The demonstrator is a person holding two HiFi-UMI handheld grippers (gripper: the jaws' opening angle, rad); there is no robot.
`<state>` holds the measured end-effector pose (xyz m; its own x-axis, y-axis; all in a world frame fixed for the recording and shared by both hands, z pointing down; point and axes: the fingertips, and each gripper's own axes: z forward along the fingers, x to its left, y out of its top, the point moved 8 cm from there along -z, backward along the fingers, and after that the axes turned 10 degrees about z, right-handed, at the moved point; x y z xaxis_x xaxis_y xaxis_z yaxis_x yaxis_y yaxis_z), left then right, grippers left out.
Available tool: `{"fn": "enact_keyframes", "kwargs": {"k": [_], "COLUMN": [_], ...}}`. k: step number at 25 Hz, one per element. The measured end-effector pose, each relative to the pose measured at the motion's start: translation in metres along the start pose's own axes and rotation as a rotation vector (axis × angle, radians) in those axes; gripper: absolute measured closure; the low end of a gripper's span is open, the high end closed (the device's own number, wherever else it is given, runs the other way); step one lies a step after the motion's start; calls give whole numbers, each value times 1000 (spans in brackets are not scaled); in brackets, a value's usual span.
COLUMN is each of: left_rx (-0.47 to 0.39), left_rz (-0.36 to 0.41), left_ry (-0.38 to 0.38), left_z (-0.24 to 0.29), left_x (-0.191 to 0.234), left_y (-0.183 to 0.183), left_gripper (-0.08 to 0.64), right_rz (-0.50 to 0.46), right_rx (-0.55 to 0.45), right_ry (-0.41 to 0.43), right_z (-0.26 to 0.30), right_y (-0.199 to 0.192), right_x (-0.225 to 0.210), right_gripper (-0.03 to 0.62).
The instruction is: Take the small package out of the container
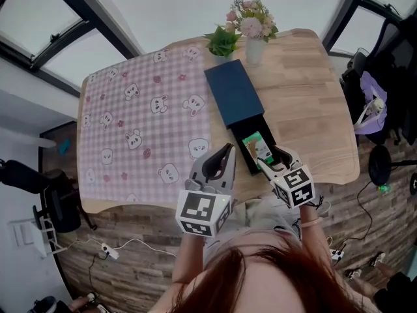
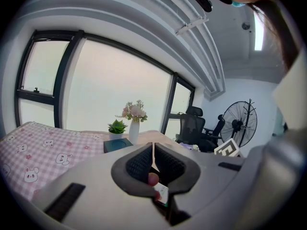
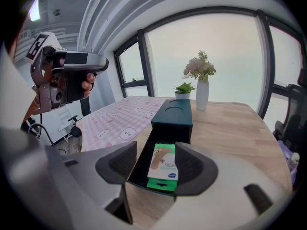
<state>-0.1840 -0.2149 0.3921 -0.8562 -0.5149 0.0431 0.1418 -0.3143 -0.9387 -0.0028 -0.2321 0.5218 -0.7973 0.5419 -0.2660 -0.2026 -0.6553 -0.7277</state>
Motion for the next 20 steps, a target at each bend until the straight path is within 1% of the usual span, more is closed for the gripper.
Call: {"fn": "enact_keyframes", "kwargs": {"k": [12, 20], "left_rx": [4, 17], "left_rz": [-12, -24], "left_ry": [-22, -32], "left_z": [10, 17], "left_x": [16, 28], "left_y": [0, -2], "left_gripper": [543, 543], "right_rz": [-23, -19], "right_rx": [141, 253], "right_ry": [-27, -52], "right_z": [30, 48], "right_y": [-10, -18], "right_x": [-2, -4], "right_gripper": [318, 295]}}
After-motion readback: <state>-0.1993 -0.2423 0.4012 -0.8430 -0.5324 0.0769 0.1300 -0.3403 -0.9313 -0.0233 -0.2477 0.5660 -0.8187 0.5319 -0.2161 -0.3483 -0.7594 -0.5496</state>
